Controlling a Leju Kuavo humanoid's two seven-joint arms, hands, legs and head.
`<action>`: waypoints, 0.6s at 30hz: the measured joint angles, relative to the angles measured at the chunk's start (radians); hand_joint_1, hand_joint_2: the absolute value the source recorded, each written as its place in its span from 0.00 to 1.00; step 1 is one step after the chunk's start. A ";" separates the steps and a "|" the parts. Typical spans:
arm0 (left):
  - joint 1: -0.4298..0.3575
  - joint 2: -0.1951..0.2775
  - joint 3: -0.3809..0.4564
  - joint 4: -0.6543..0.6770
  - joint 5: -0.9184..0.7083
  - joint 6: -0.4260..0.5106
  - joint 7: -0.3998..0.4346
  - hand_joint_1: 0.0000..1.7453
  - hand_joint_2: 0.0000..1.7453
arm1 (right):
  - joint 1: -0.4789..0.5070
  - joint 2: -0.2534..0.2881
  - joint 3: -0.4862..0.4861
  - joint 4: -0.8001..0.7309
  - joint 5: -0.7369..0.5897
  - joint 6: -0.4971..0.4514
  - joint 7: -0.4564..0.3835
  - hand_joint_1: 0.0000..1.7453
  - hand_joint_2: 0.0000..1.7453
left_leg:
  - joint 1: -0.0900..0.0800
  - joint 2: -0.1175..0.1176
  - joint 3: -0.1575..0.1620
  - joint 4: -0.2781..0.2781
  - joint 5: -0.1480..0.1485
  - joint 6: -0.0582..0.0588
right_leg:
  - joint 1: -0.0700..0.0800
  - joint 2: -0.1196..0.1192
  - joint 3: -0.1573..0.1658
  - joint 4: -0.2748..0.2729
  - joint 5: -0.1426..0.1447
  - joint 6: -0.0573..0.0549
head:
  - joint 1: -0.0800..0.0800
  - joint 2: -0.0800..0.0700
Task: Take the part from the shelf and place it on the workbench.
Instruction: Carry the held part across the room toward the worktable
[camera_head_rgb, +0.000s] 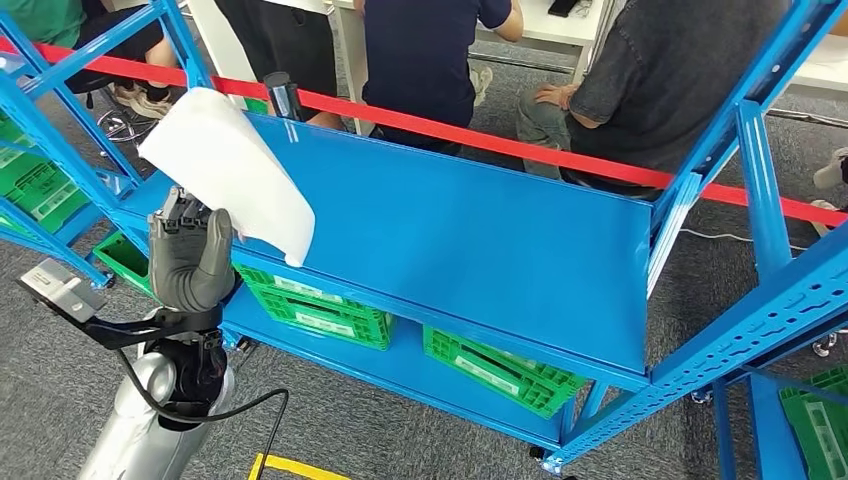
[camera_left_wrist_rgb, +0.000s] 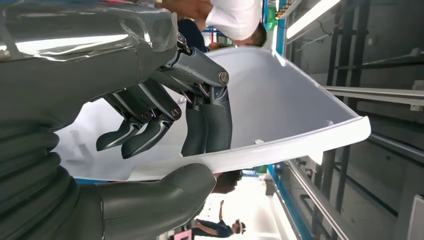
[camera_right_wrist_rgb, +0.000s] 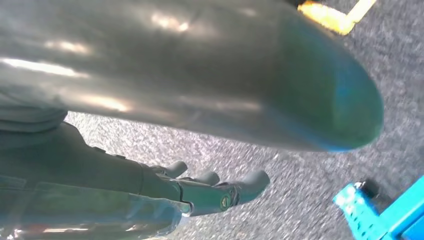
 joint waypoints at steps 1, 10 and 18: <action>0.000 0.000 0.000 -0.002 0.000 0.000 0.000 1.00 1.00 | 0.000 0.000 0.002 0.000 0.000 0.000 0.000 0.00 0.00 | 0.002 0.000 0.001 -0.012 0.011 0.003 | 0.000 -0.001 -0.007 0.010 -0.008 0.001 | 0.000 0.000; 0.008 -0.002 0.000 -0.005 0.000 0.009 0.000 1.00 1.00 | -0.001 -0.006 0.011 -0.001 0.005 0.003 0.000 0.00 0.00 | 0.005 0.001 -0.027 -0.022 0.047 -0.006 | -0.010 -0.003 0.010 0.084 -0.080 0.027 | 0.003 0.000; 0.012 -0.001 0.000 -0.010 0.000 0.012 -0.001 1.00 1.00 | -0.002 -0.009 0.013 -0.001 0.005 0.004 -0.001 0.00 0.00 | 0.003 0.001 -0.042 -0.008 0.055 -0.035 | -0.002 -0.001 0.059 -0.016 -0.047 -0.005 | 0.002 0.000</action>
